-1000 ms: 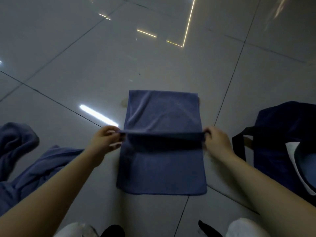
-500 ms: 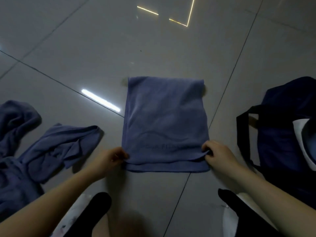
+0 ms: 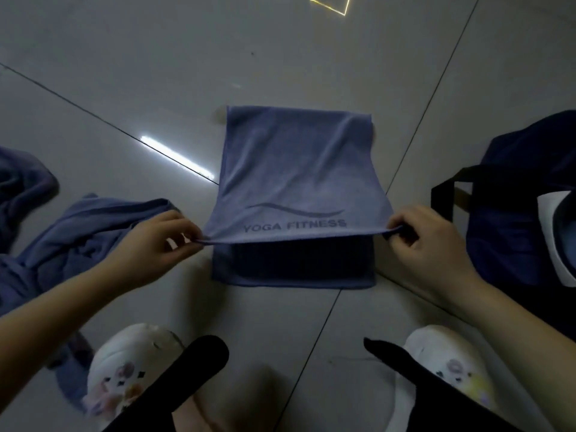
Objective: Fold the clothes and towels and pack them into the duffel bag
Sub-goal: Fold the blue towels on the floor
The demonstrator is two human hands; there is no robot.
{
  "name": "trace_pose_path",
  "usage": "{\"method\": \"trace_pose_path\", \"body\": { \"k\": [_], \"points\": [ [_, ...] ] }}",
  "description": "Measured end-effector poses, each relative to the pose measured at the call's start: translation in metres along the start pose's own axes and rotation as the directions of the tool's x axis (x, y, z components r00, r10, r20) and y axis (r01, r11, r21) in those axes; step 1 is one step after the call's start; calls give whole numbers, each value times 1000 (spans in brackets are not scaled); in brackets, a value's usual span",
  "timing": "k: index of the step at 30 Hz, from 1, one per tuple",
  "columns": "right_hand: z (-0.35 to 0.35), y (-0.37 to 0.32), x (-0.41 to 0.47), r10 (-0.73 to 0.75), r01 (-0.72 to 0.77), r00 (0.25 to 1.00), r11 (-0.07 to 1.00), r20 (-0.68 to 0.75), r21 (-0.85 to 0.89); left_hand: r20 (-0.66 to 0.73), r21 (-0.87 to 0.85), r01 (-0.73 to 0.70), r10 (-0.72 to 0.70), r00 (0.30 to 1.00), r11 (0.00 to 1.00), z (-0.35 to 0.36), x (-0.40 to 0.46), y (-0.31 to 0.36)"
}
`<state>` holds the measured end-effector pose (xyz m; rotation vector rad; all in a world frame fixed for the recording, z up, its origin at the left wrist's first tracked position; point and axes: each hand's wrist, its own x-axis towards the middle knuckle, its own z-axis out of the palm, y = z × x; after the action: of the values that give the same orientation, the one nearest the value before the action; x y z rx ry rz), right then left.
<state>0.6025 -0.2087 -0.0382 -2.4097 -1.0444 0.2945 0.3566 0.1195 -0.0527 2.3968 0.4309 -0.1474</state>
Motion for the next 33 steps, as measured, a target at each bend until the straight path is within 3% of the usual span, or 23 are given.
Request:
{"method": "trace_pose_path", "body": {
  "k": [2, 4, 7, 10, 13, 18, 22, 27, 33],
  "points": [
    [8, 4, -11, -14, 16, 997, 1000, 73, -21, 15, 136, -62, 60, 998, 989, 3, -6, -2],
    [31, 15, -25, -3, 20, 968, 998, 250, -63, 48, 296, -150, 142, 989, 943, 19, -10, -7],
    [62, 29, -41, -91, 145, 902, 984, 421, -99, 165, 470, -264, 210, 964, 842, 49, -11, -13],
    [69, 34, -43, -93, 141, 913, 986, 397, -92, 169, 497, -284, 230, 958, 820, 64, -10, -10],
    [68, 36, -42, -66, 111, 923, 989, 379, -99, 99, 509, -383, 389, 916, 771, 72, -14, -13],
    [67, 37, -38, -137, 212, 917, 963, 376, -164, 110, 525, -356, 353, 929, 773, 77, -18, -20],
    [63, 35, -41, -218, 317, 902, 920, 372, -230, 172, 564, -436, 417, 892, 701, 72, -20, -22],
    [50, 43, -42, -268, 314, 937, 928, 224, -203, 193, 552, -495, 474, 859, 672, 53, -19, -17],
    [60, 43, -50, -221, 361, 889, 877, 402, -317, 292, 504, -496, 400, 869, 708, 60, -24, -32]
  ]
}}
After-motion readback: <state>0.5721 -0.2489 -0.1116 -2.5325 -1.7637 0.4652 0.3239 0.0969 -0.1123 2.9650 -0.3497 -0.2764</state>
